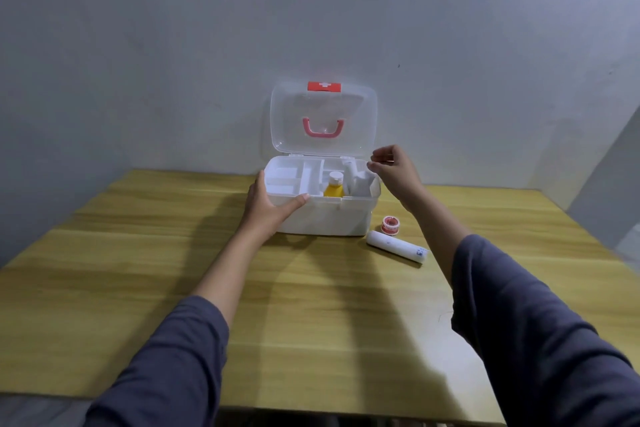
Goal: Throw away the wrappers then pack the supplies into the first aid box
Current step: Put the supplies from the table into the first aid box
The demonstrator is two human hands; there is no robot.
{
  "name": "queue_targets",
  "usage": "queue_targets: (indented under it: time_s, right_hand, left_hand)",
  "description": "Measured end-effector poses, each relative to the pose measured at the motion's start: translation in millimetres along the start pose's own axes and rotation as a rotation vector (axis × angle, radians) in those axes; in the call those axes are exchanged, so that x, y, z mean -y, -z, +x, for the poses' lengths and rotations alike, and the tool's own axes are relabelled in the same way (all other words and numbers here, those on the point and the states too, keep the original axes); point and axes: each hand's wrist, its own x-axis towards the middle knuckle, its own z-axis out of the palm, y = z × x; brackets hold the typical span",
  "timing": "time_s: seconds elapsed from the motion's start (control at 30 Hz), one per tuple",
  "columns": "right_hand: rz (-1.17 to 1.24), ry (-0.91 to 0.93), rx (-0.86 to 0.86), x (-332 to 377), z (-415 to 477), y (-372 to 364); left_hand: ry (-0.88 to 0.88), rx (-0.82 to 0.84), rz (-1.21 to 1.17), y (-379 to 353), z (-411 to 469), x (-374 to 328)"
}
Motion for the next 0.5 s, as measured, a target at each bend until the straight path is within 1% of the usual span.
queue_targets:
  time_s: [0.1, 0.2, 0.3, 0.4, 0.5]
  right_hand:
    - [-0.056, 0.025, -0.013, -1, -25, 15]
    - [-0.111, 0.037, -0.072, -9, -57, 38]
    - [-0.291, 0.063, -0.136, -27, -97, 64]
    - [-0.461, 0.014, -0.160, -47, -134, 87]
    - [-0.556, -0.051, -0.192, -63, -168, 101]
  left_hand:
    - [0.048, 0.037, -0.007, 3, 0, -4]
    - [0.071, 0.027, -0.013, 2, -1, -7]
    - [0.078, -0.011, -0.011, -2, -5, -9]
    - [0.067, -0.039, -0.014, -6, -8, -10]
    - [0.074, -0.038, 0.006, -7, -10, -12]
